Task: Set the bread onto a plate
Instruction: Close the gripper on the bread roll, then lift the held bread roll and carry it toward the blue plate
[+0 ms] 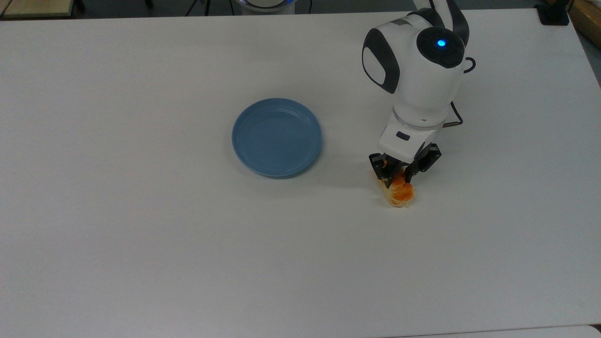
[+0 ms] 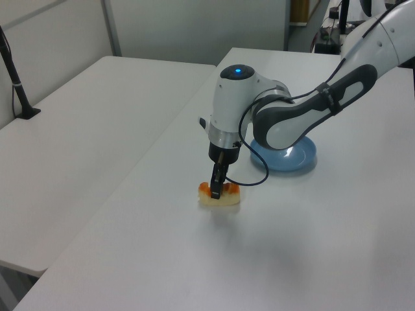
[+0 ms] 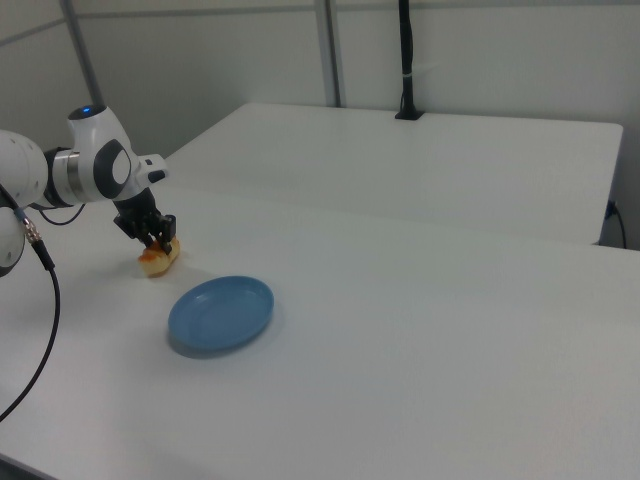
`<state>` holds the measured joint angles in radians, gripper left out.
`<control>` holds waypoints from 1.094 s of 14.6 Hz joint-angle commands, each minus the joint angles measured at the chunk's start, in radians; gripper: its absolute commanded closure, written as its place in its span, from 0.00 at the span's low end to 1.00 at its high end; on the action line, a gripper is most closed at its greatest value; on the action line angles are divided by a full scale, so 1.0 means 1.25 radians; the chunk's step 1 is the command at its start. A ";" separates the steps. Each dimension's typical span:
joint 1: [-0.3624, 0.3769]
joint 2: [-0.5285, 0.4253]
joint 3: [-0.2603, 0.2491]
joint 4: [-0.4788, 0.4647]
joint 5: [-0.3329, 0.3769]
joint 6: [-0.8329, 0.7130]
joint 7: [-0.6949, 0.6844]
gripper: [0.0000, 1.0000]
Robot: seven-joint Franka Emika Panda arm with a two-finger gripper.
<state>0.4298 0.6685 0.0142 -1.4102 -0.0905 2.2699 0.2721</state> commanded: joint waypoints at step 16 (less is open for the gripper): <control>-0.063 -0.418 -0.232 -0.115 0.145 -0.397 -0.346 0.61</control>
<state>0.3276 0.1984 -0.1896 -1.4179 0.0701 1.7636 -0.0536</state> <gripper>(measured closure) 0.612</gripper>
